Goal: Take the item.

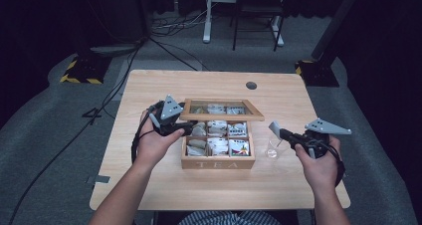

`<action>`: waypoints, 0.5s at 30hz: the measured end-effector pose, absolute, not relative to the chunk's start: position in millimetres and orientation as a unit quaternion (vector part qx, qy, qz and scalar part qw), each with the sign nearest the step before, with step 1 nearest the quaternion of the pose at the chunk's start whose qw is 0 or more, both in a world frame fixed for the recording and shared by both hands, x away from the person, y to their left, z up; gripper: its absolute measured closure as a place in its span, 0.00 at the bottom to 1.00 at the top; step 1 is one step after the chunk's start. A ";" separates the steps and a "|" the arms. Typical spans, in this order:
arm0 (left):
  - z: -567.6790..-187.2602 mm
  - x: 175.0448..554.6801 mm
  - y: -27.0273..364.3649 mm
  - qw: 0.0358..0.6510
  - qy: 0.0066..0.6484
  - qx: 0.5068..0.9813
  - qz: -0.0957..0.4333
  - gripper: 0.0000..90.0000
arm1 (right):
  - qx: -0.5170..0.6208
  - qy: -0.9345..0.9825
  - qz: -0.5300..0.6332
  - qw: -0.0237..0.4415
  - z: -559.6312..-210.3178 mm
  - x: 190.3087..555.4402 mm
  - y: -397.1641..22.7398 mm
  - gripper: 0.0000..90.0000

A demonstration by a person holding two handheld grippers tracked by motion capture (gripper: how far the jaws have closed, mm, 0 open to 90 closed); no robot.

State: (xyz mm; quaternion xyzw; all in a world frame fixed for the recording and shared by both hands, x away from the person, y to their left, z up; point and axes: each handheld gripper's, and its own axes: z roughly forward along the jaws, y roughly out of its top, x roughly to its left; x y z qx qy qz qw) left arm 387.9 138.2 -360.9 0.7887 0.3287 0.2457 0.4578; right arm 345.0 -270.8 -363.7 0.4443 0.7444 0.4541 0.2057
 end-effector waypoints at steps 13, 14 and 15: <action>-361.3 388.2 136.9 0.457 0.327 0.790 0.246 0.38 | 0.459 0.721 0.469 0.224 -374.2 354.1 -284.6 1.00; -361.4 388.3 136.8 0.457 0.327 0.790 0.246 0.38 | 0.459 0.720 0.469 0.226 -375.4 354.8 -285.5 1.00; -361.4 388.3 136.8 0.457 0.327 0.790 0.247 0.38 | 0.460 0.719 0.469 0.227 -376.9 355.6 -286.0 1.00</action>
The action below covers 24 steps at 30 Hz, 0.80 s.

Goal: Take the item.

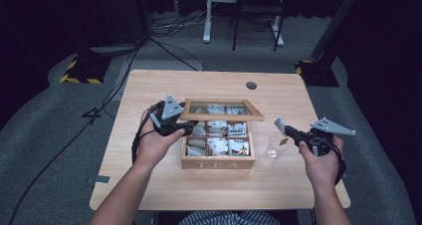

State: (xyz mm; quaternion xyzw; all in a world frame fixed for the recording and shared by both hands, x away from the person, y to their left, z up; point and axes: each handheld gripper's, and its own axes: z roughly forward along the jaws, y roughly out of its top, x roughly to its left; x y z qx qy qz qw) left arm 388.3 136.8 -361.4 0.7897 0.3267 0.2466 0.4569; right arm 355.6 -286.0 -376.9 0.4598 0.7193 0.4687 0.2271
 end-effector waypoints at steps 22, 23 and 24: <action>-361.4 388.1 136.6 0.456 0.326 0.790 0.247 0.38 | 0.475 0.734 0.437 0.210 -400.5 363.5 -285.8 1.00; -361.4 388.1 136.5 0.456 0.326 0.790 0.247 0.38 | 0.475 0.735 0.436 0.210 -400.6 363.3 -286.1 1.00; -361.4 388.0 136.5 0.456 0.326 0.790 0.247 0.38 | 0.475 0.735 0.436 0.208 -400.7 363.2 -286.6 1.00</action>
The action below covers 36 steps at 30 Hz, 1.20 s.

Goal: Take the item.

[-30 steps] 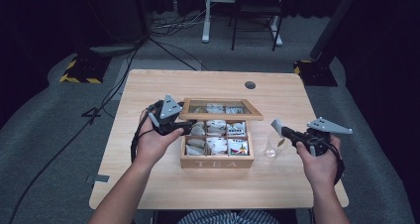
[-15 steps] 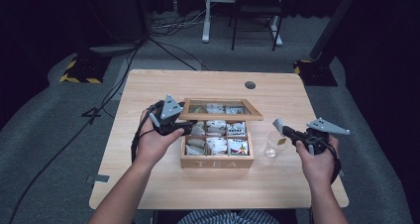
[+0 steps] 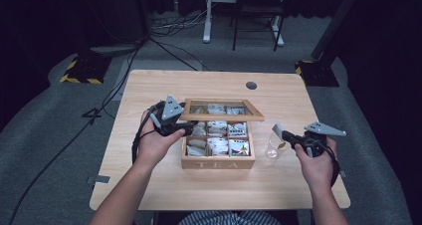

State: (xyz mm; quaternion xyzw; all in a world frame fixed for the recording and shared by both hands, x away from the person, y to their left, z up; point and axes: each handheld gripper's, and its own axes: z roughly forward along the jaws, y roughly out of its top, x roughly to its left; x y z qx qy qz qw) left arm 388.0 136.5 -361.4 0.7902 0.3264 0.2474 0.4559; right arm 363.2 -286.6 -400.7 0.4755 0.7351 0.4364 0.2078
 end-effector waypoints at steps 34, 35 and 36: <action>-361.9 387.9 134.3 0.454 0.322 0.792 0.249 0.38 | 0.504 0.718 0.399 0.266 -398.9 369.7 -318.2 0.56; -361.9 387.9 134.3 0.454 0.323 0.792 0.249 0.38 | 0.507 0.716 0.396 0.270 -399.4 370.7 -321.8 0.56; -361.9 388.0 134.2 0.454 0.322 0.792 0.250 0.38 | 0.510 0.715 0.393 0.272 -400.0 371.6 -325.1 0.55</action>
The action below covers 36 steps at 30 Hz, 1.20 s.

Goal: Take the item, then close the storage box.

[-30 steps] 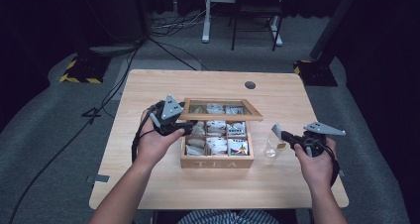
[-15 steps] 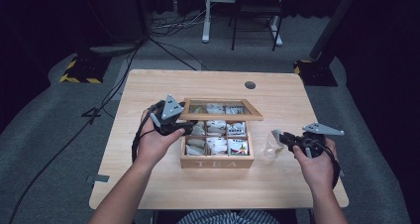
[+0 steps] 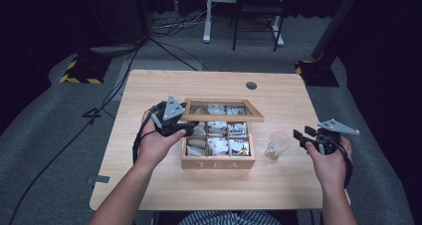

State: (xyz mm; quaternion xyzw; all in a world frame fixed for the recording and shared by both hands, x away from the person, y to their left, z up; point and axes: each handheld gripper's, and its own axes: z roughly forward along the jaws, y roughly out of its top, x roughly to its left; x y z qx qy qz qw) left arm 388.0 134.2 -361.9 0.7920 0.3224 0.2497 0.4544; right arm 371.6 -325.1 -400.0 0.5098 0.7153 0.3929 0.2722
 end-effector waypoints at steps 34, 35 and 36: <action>-362.4 385.6 130.2 0.440 0.325 0.799 0.250 0.37 | 0.544 0.718 0.362 0.238 -430.4 385.8 -361.6 0.50; -362.4 385.3 129.9 0.437 0.324 0.800 0.252 0.37 | 0.544 0.718 0.364 0.238 -430.4 386.1 -361.5 0.50; -362.6 385.0 129.5 0.435 0.324 0.802 0.253 0.37 | 0.543 0.718 0.364 0.238 -430.3 386.3 -361.4 0.50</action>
